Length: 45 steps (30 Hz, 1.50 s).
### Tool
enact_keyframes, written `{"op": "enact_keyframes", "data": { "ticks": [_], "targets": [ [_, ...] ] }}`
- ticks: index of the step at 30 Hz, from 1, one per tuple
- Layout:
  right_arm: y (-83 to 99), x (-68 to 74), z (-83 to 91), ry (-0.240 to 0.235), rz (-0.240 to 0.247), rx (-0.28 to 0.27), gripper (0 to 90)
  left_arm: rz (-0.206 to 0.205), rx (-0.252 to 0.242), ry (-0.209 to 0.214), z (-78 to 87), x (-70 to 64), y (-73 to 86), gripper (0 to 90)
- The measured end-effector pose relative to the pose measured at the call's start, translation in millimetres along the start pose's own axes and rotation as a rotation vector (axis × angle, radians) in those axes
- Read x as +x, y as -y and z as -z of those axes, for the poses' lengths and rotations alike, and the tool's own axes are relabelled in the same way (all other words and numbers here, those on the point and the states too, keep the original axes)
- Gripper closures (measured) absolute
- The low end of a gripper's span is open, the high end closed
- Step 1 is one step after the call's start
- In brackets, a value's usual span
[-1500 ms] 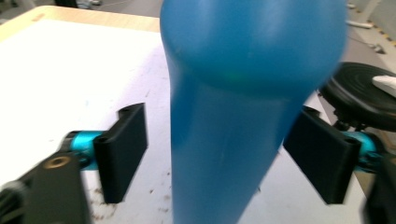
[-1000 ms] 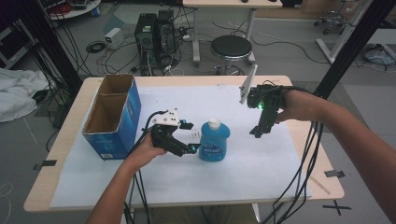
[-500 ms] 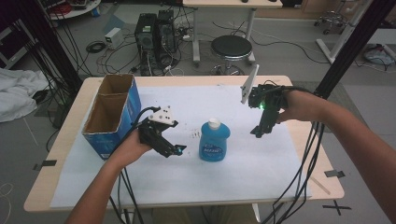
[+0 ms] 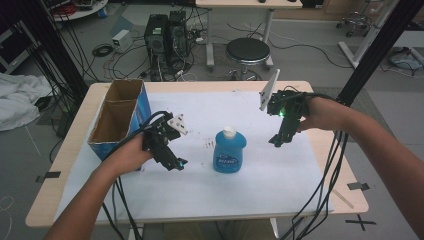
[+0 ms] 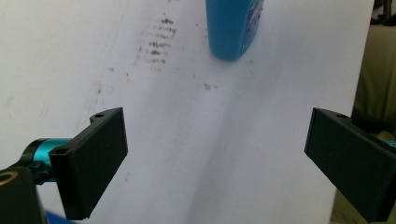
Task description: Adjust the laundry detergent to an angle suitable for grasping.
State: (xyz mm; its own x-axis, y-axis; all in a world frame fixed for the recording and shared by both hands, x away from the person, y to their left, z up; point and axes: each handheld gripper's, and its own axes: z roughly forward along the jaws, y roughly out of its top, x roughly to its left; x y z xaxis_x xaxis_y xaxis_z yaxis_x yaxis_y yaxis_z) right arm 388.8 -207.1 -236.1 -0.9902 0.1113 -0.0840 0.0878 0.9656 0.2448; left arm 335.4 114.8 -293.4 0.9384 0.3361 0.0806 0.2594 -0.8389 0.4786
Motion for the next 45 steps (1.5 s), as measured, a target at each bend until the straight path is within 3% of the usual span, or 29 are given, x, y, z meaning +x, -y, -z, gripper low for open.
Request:
{"op": "enact_keyframes", "data": {
  "ticks": [5,7,12,15,24,39,45],
  "targets": [
    [-0.3,-1.3,-0.6,0.003,0.000,-0.006,2.7,-0.043,0.065,0.035,11.7,-3.1,-6.1,6.0],
    [-0.7,-1.9,-1.0,0.005,0.003,-0.008,2.8,-0.047,0.097,0.028,14.6,-5.5,-7.9,6.0],
    [-2.3,-2.5,-1.9,0.004,-0.005,-0.007,2.7,-0.057,0.163,0.104,17.0,-6.3,-9.8,6.0],
    [-2.6,-3.6,-2.8,0.005,-0.002,-0.009,2.8,-0.072,0.180,0.112,16.5,-6.0,-9.5,6.0],
    [-1.4,-6.8,-3.1,0.006,-0.010,-0.010,2.7,-0.080,0.184,0.144,19.8,-5.6,-10.3,6.0],
    [-2.9,-7.8,-4.0,-0.004,-0.009,-0.015,2.8,-0.076,0.162,0.142,18.4,-3.2,-8.3,6.0],
    [-4.7,-15.7,-4.9,-0.011,-0.022,-0.021,2.7,-0.089,0.167,0.149,16.7,-2.8,-7.5,6.0]
  ]
}}
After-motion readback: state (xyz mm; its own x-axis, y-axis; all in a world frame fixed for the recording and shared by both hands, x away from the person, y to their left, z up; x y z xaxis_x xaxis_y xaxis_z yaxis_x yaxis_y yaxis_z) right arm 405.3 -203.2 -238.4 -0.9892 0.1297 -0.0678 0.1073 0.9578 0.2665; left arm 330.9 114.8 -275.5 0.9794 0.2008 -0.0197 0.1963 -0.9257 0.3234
